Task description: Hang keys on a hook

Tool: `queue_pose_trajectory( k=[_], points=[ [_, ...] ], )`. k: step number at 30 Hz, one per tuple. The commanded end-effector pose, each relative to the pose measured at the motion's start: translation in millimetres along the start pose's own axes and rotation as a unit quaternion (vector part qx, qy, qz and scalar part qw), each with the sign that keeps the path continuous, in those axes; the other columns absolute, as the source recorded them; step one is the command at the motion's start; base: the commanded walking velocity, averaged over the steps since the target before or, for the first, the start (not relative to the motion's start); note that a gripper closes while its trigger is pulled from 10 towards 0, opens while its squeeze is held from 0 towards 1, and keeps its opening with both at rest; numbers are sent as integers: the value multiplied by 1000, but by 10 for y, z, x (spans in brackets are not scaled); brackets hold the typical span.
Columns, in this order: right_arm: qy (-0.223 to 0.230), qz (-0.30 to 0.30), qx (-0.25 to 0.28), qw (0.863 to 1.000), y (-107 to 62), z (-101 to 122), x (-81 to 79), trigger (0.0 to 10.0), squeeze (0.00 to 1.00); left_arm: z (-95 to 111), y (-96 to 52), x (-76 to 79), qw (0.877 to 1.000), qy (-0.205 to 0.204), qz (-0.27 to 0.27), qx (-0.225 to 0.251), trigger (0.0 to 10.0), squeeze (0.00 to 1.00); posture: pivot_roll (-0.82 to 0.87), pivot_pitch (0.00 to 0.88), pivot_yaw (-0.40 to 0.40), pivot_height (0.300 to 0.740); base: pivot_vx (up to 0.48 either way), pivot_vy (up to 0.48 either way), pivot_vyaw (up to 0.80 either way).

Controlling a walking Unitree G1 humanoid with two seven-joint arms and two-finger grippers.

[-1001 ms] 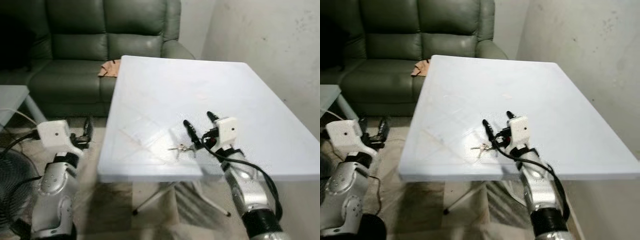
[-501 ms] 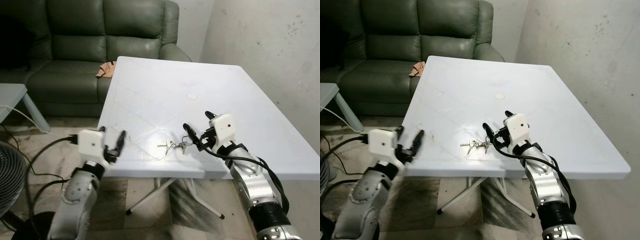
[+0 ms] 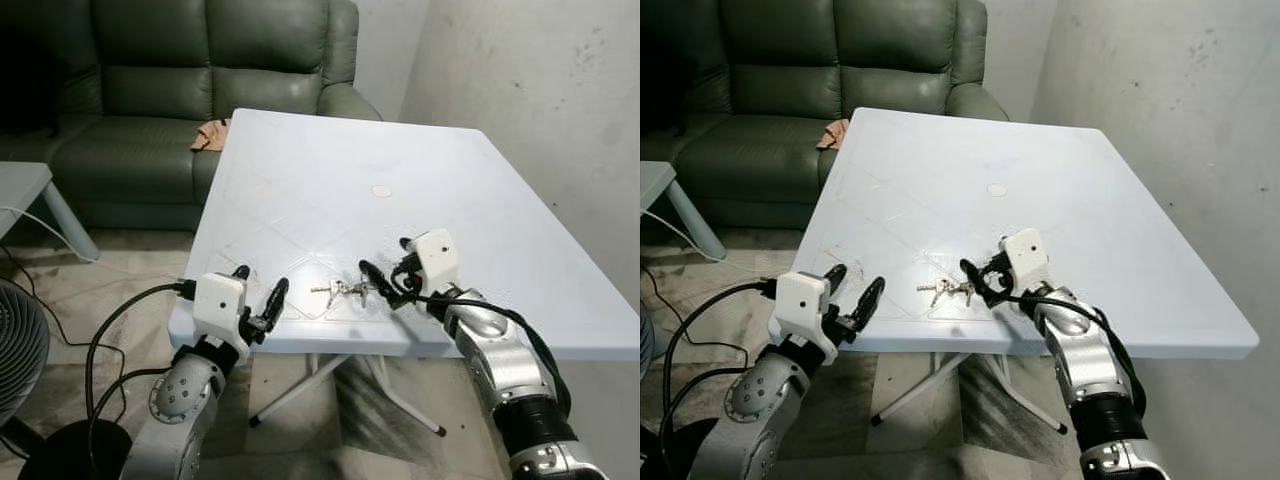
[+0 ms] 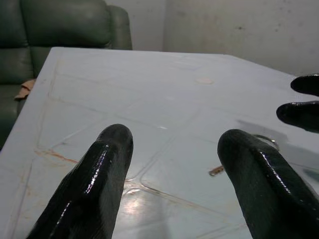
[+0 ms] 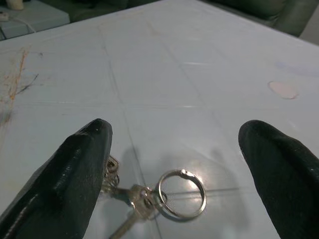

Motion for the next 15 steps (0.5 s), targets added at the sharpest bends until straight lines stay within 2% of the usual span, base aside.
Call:
queue_pose_trajectory(
  k=[1,2,7,15],
  points=[
    [-5,4,4,1000,39,40,-13,10000,0,40,-11,47,1000,5,-4,5,10000,0,-77,0,-105,740,0,0,0],
    [-9,9,0,1000,61,7,-80,10000,0,41,-25,60,1000,5,-4,6,10000,0,-77,0,-105,740,0,0,0],
    [6,25,-3,1000,132,-13,-199,10000,0,28,-42,104,1000,6,-8,4,10000,0,-71,0,-110,740,0,0,0],
    [-6,45,-2,999,186,-17,-323,10000,0,28,-73,116,1000,7,-3,2,10000,0,-60,3,-121,740,0,0,0]
  ],
)
Point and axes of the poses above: a point about 5 cm out from each wrist's last joint towards the gripper, its own y axis pointing out of the wrist towards the gripper, its own z axis along the axis of the wrist's last joint, x = y × z, the point moved 1 cm from there along y, pointing out of the wrist towards the gripper, and after that the axes turned 14 degrees about -y, right-handed, at the moved point
